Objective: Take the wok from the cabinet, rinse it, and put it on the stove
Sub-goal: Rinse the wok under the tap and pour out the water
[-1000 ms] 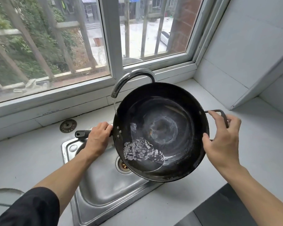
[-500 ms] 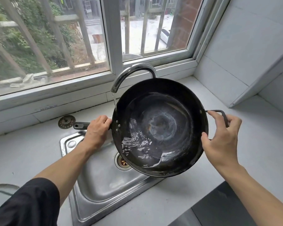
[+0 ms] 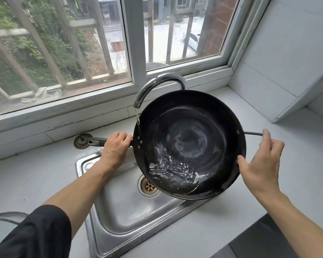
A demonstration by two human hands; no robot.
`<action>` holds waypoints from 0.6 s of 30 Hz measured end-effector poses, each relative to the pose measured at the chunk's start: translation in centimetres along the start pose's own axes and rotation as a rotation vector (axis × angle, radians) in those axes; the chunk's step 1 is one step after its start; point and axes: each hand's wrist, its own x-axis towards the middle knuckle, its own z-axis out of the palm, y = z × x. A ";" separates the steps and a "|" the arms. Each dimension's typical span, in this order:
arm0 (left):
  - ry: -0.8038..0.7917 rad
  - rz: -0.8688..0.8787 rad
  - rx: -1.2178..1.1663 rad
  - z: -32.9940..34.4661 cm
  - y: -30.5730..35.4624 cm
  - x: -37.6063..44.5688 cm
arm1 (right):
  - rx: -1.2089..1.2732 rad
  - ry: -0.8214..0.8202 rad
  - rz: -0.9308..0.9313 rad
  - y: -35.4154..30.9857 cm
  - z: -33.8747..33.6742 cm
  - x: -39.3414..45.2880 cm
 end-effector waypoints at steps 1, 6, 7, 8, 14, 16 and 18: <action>0.001 -0.003 0.001 -0.1 -0.1 0.1 | 0.013 0.001 0.003 0.0 0.1 0.1; 0.007 0.017 0.021 -0.6 -0.4 0.3 | 0.048 0.010 0.032 0.2 0.7 0.2; 0.009 0.014 0.031 -0.7 -0.5 0.3 | 0.057 0.011 0.042 0.3 0.8 0.0; 0.010 0.010 0.041 -0.7 -0.7 0.3 | 0.065 0.009 0.053 0.3 1.0 -0.1; -0.019 0.004 0.107 -1.4 -2.0 -1.1 | 0.097 -0.003 0.067 -0.4 2.5 -0.2; -0.040 -0.015 0.118 -1.7 -2.8 -2.0 | 0.109 -0.023 0.067 -0.8 3.1 -0.1; -0.048 -0.032 0.129 -2.1 -3.5 -2.7 | 0.124 -0.042 0.061 -1.2 3.8 -0.1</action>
